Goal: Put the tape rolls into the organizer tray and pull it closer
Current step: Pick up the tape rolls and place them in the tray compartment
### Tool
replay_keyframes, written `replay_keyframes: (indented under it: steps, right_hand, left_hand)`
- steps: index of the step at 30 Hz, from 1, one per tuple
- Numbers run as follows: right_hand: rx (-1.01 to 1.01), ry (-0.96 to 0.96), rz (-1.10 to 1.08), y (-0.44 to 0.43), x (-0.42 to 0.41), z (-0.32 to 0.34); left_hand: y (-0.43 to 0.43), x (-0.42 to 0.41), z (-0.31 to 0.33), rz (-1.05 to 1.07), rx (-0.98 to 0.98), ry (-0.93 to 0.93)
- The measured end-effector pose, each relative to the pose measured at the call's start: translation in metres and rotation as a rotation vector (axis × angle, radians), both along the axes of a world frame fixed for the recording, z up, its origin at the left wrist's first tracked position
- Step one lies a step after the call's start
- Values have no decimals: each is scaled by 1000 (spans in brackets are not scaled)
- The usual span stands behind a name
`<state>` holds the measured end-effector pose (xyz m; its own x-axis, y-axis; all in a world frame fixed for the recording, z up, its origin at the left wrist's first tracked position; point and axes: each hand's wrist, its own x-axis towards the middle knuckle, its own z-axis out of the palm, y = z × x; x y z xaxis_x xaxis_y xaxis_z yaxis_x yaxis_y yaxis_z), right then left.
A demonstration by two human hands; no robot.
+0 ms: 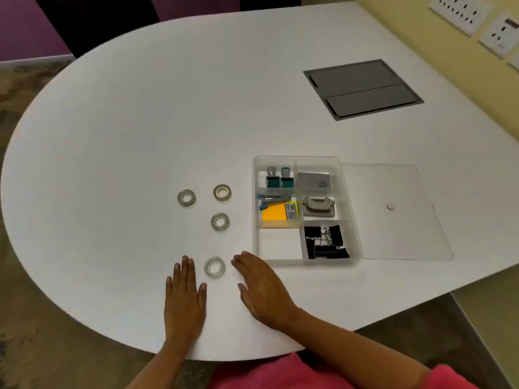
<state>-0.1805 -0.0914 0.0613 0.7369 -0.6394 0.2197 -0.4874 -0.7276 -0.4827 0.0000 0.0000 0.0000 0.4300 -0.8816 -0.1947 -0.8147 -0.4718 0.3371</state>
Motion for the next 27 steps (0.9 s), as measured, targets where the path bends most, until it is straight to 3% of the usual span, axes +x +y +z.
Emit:
replay_keyframes:
  steps: [4,13,18,23,27]
  right_hand:
    - [82,61,131,-3,31,-3]
    - [168,332,142,-6,75,-22]
    - [74,226,111,-5,73,-22]
    - [294,35,-94,-9,64,5]
    - [171,-12,-162,-26,22,31]
  left_hand:
    - [-2,-2,-4,38,-34,-60]
    - [2,0,-15,50,-62,-88]
    - [2,1,-17,54,-64,-84]
    - [3,1,-17,44,-62,-95]
    - [3,1,-17,48,-69,-86]
